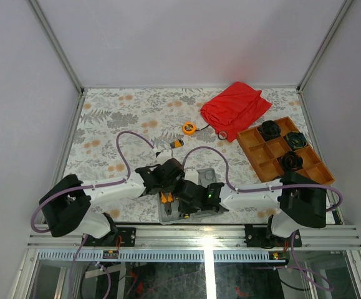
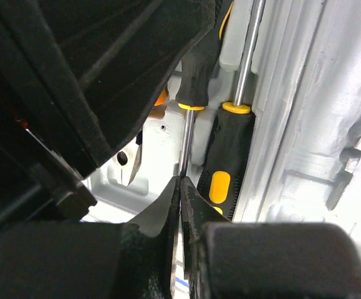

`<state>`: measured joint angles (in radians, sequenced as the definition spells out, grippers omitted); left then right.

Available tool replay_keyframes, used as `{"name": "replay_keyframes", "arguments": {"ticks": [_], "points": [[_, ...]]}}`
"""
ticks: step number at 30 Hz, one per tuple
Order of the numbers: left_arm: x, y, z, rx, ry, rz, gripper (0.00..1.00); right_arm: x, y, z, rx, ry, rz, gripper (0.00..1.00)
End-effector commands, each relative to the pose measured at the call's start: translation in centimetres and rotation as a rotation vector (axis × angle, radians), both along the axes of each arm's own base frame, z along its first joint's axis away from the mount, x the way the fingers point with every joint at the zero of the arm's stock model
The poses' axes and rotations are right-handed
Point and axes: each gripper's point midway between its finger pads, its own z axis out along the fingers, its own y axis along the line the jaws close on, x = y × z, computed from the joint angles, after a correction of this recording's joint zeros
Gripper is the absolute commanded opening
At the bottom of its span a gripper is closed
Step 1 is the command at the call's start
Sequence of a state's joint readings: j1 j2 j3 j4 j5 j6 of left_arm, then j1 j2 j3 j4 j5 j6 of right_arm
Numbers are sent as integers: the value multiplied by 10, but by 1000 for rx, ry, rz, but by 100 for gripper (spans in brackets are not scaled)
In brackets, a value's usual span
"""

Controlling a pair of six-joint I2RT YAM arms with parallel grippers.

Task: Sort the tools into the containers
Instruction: Adjust the screwdriver in the storage box.

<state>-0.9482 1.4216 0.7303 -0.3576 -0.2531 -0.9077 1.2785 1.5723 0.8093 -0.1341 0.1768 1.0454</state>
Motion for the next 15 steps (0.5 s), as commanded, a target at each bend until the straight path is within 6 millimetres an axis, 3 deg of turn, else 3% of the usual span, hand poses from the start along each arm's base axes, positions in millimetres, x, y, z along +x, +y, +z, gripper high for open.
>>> {"name": "replay_keyframes", "arguments": {"ticks": [1,6,7,15], "points": [[-16,21,-23,78,51,9,18,2,-27,-22,-182,-15,-18,5],[-17,27,-24,79,52,22,18,0,-38,-27,-249,-7,11,4],[-17,28,-25,81,53,24,18,-2,-41,-36,-278,6,19,4],[-17,33,-26,79,55,34,18,-13,-41,-52,-316,85,78,4]]}}
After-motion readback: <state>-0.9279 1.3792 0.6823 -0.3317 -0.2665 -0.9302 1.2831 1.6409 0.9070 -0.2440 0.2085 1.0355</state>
